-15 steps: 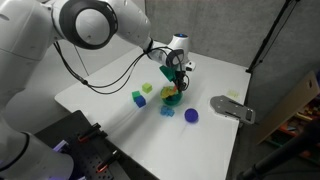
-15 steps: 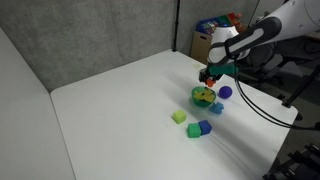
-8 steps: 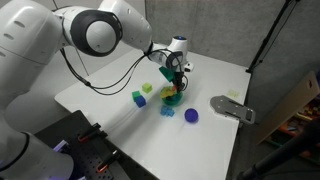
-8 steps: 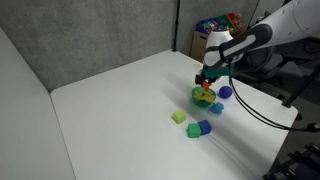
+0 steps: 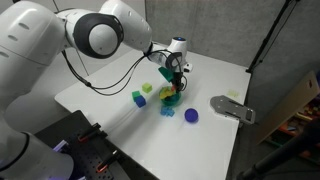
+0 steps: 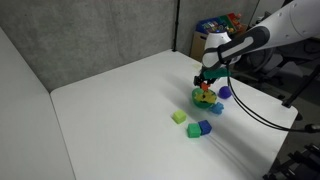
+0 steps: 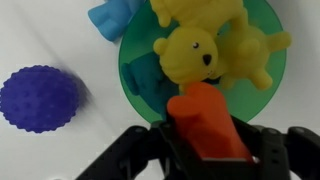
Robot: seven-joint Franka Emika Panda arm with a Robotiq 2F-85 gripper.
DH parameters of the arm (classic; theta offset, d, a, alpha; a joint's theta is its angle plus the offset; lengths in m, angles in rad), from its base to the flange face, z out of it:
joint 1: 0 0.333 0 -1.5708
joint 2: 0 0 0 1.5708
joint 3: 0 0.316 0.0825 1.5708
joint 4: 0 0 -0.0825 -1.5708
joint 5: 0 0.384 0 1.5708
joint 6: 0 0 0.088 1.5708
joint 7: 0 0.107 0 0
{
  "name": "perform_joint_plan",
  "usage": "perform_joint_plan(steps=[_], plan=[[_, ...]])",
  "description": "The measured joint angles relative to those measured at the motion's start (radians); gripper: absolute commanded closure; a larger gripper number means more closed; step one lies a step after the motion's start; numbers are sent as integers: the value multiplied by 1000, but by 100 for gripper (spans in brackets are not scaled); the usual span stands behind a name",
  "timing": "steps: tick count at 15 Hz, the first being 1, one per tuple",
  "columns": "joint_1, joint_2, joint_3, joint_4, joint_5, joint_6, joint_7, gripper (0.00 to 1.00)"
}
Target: Put the orange toy in the bowl
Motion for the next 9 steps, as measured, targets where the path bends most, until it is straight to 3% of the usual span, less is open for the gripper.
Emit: perform_joint_plan(steps=[3, 9], plan=[[0, 1, 5, 0, 0, -18, -1, 1], [0, 0, 7, 0, 0, -27, -4, 0]])
